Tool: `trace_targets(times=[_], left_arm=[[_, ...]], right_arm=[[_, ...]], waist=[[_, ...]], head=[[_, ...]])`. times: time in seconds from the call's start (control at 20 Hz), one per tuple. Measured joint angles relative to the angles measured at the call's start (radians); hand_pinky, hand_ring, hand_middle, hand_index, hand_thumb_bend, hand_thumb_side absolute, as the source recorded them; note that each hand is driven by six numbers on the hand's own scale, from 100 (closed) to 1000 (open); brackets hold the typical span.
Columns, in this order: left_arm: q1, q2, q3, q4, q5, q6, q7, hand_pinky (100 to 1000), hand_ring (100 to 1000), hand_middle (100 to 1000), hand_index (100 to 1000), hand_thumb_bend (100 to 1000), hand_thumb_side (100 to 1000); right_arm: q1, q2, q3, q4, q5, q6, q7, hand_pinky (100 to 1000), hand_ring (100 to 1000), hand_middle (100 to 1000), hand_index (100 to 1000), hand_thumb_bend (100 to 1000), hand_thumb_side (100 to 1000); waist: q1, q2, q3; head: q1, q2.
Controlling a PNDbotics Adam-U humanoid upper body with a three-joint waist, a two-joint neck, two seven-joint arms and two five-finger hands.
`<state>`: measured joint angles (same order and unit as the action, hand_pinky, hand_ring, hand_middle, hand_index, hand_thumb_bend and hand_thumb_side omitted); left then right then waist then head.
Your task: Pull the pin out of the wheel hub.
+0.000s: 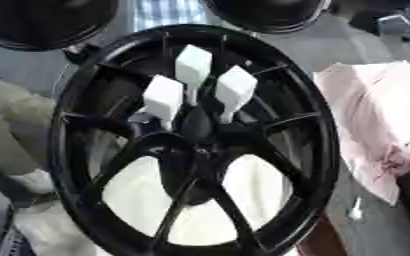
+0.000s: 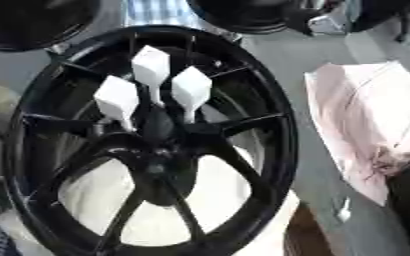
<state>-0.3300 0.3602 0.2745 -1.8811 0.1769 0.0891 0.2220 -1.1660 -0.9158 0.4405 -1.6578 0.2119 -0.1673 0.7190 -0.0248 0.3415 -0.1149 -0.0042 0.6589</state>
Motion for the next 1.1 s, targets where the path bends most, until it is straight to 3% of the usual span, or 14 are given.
trace_targets(times=[0.3,0.7,0.8,1.1], left_arm=[[-0.003,0.0,0.0,0.0,0.0,0.0,0.0,698,607,599,747,332,819],[-0.004,0.0,0.0,0.0,-0.001,-0.001,0.0,698,607,600,747,330,820],[-0.004,0.0,0.0,0.0,-0.001,-0.001,0.0,698,607,600,747,330,820],[-0.006,0.0,0.0,0.0,-0.001,-0.003,-0.001,699,607,600,747,329,821]], right_arm=[[-0.07,0.074,0.055,0.099,0.007,-0.065,0.058,892,847,798,866,352,243],[-0.134,0.16,0.097,0.166,0.007,-0.1,0.086,888,844,796,868,353,249],[-0.146,0.179,0.106,0.173,0.007,-0.105,0.092,884,840,793,865,321,256],[-0.141,0.185,0.129,0.098,0.024,-0.076,0.092,876,832,798,865,374,256]], waist=[[0.003,0.005,0.0],[0.017,0.011,-0.001],[0.02,0.012,-0.001],[0.023,0.018,0.0]], head=[[-0.008,0.008],[-0.016,0.017],[-0.018,0.017],[-0.013,0.007]])
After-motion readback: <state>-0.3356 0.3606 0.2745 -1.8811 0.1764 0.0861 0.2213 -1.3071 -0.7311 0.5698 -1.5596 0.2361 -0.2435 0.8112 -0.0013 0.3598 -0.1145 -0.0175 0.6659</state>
